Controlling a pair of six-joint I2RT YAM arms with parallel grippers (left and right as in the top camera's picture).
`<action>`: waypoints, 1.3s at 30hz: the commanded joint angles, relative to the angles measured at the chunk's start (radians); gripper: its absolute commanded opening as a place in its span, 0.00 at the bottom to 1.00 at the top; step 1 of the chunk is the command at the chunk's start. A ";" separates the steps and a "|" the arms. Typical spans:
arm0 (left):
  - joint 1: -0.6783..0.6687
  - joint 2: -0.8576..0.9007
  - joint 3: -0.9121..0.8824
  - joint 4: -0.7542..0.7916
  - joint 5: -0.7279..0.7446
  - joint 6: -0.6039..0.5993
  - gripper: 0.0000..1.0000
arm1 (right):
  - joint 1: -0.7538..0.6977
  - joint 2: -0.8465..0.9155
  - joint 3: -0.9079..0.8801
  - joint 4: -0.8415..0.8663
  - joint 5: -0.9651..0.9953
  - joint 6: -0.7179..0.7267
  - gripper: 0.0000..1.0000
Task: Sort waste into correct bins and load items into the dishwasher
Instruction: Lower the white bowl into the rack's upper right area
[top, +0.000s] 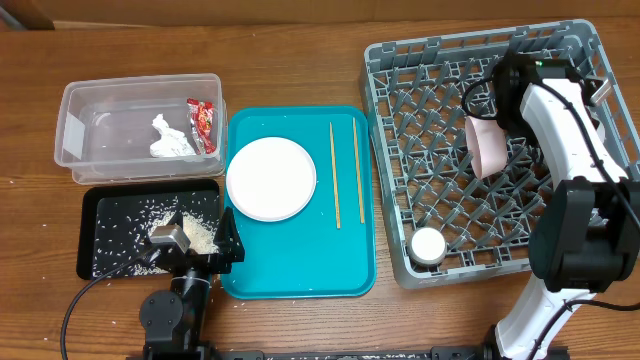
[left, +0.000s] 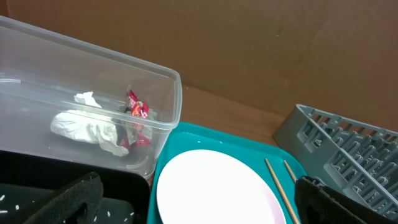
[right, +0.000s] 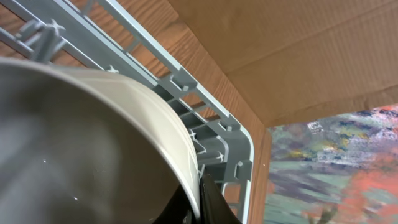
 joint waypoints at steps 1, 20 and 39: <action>-0.007 -0.011 -0.005 0.001 0.008 -0.002 1.00 | 0.013 -0.019 -0.029 0.007 -0.012 0.014 0.04; -0.007 -0.011 -0.005 0.001 0.008 -0.002 1.00 | 0.131 -0.020 -0.028 -0.032 -0.015 0.017 0.04; -0.007 -0.010 -0.005 0.001 0.008 -0.002 1.00 | 0.132 -0.233 0.219 -0.042 -0.824 -0.384 0.04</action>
